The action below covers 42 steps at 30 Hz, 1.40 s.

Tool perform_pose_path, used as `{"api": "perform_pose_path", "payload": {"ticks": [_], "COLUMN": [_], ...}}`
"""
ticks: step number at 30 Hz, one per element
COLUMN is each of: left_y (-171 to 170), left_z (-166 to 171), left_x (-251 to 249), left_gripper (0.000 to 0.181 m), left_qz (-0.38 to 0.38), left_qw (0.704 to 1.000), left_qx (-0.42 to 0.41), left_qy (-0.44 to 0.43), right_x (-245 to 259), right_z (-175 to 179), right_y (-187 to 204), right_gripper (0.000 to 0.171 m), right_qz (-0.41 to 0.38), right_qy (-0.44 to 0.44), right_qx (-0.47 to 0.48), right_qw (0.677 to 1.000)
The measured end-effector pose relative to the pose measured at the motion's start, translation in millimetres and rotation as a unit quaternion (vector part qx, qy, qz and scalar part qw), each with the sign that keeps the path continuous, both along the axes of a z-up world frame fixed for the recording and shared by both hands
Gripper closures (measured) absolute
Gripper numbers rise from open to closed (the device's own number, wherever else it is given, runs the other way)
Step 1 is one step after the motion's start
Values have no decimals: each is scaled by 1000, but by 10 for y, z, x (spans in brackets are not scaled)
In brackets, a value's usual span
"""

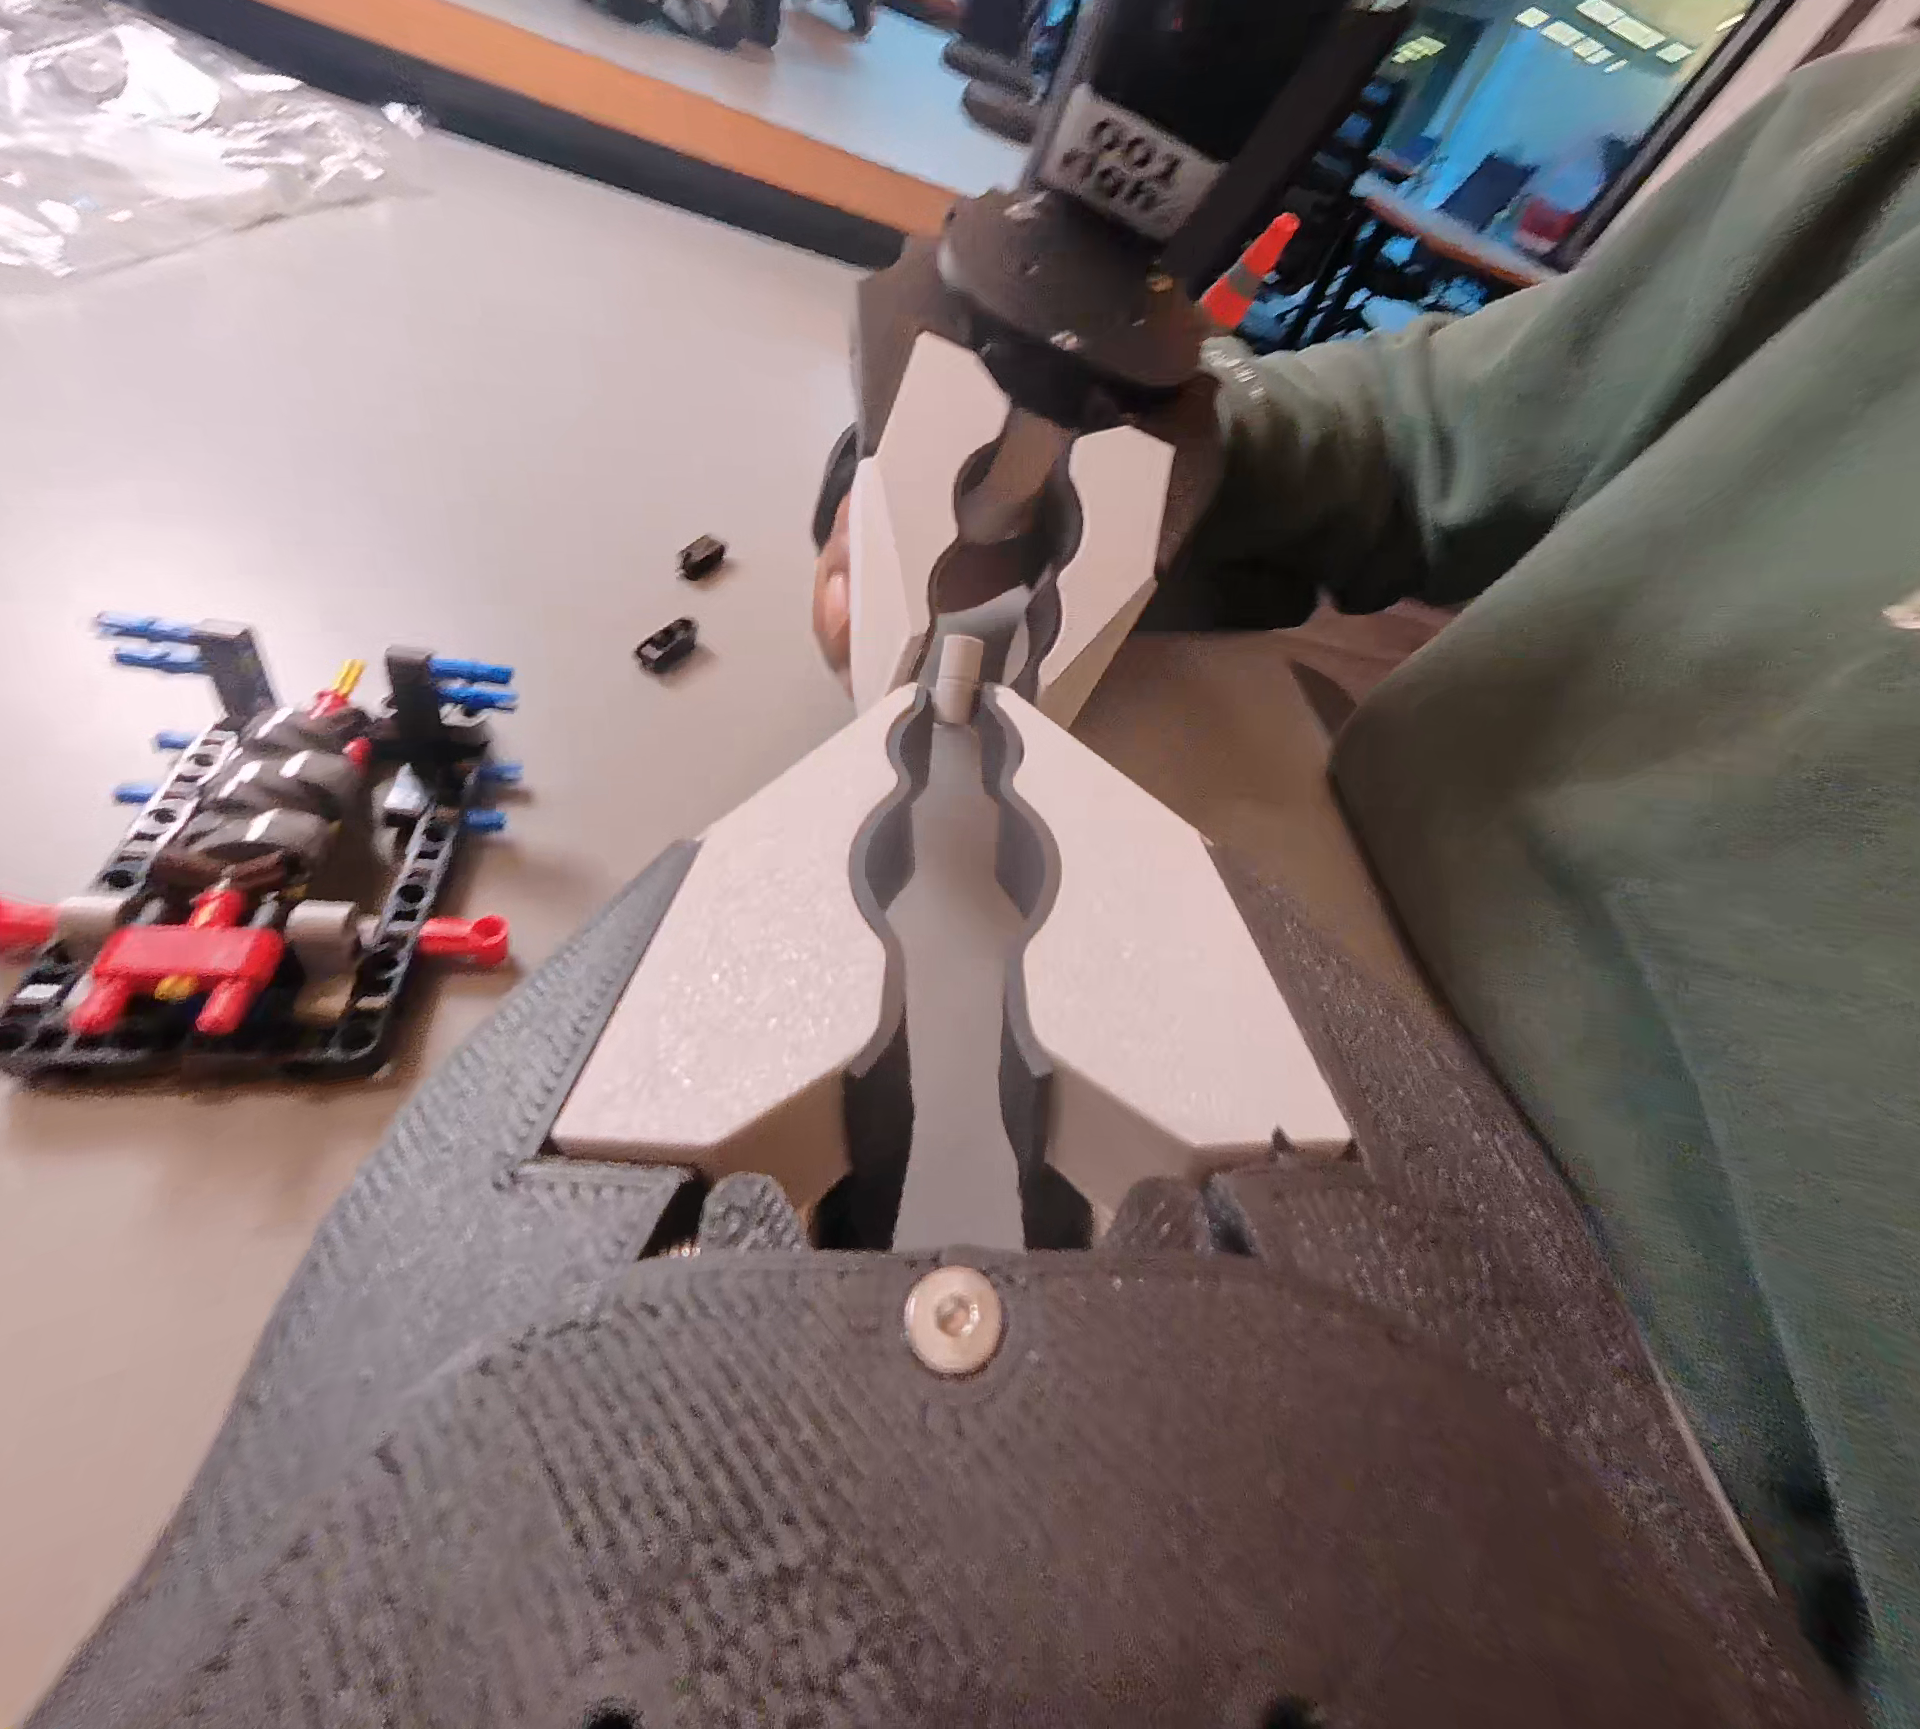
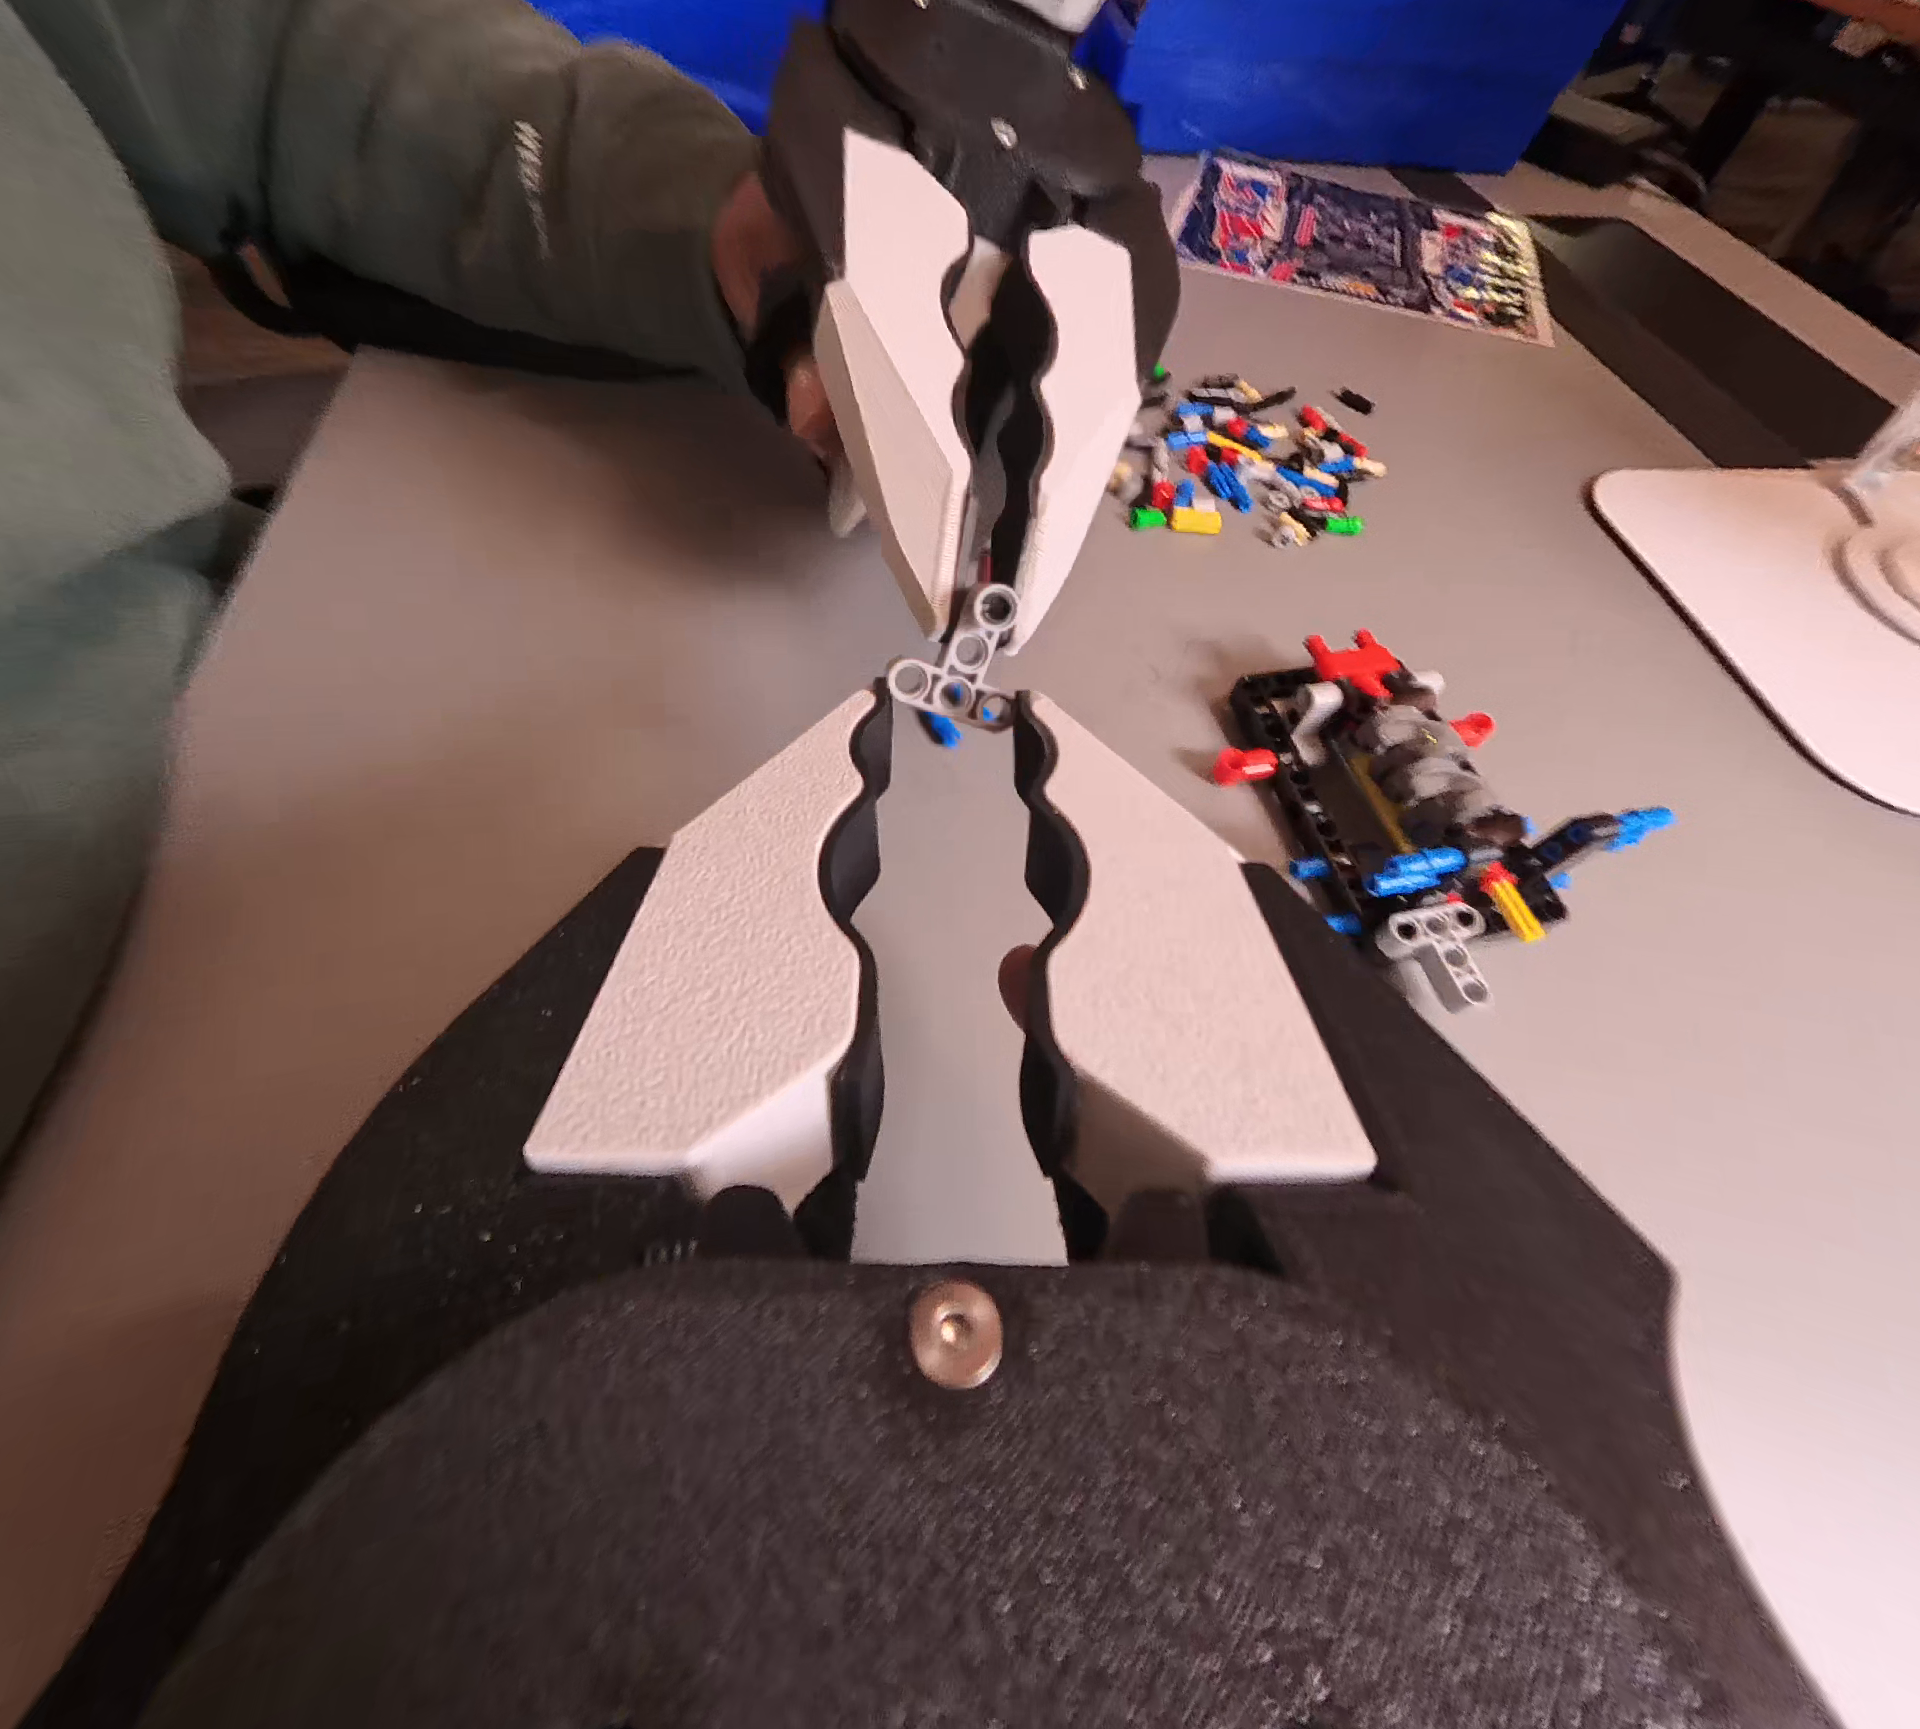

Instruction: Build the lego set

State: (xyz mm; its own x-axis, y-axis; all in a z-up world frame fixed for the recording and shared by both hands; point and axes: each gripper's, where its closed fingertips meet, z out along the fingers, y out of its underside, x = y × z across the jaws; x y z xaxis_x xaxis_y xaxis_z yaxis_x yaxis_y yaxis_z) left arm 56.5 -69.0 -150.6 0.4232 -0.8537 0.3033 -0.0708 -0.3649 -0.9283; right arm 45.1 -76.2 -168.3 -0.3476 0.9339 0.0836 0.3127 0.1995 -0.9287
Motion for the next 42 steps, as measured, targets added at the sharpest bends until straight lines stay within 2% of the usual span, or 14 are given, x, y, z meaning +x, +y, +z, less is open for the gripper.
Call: {"api": "perform_pose_path", "payload": {"ticks": [4,8,14,18,20,23,26,28,35,42], "left_y": [138,242,366,377,346,221,78,10,-148,-120], "left_z": [-174,-231,-277,-250,-247,-193,-195,-236,-515,-587], "left_x": [-84,-118,-172,-193,-186,-149,-119,-85,103,152], "left_gripper": [171,159,163,164,165,165,165,165,165,165], "left_qz": [55,101,152,156,138,69,7,-23,-106,-121], "left_qw": [997,992,984,984,987,991,985,980,953,935], "left_qx": [-8,-23,-51,-56,-46,24,89,107,143,178], "left_qy": [55,70,71,60,73,109,148,166,247,281], "right_x": [-59,-129,-240,-254,-253,-240,-165,-121,-20,49], "right_z": [-183,-252,-231,-195,-193,-168,-213,-218,-531,-592], "right_y": [178,341,432,465,445,303,132,78,-13,16], "right_gripper": [150,150,150,151,151,159,144,144,153,155], "right_qz": [-53,-109,-166,-181,-172,-130,-65,-39,2,-7], "right_qy": [-31,-38,-27,-19,-14,6,-12,-19,-109,-155], "right_qx": [92,179,273,317,320,251,140,108,143,171], "right_qw": [994,977,947,931,932,959,988,993,984,973]}}
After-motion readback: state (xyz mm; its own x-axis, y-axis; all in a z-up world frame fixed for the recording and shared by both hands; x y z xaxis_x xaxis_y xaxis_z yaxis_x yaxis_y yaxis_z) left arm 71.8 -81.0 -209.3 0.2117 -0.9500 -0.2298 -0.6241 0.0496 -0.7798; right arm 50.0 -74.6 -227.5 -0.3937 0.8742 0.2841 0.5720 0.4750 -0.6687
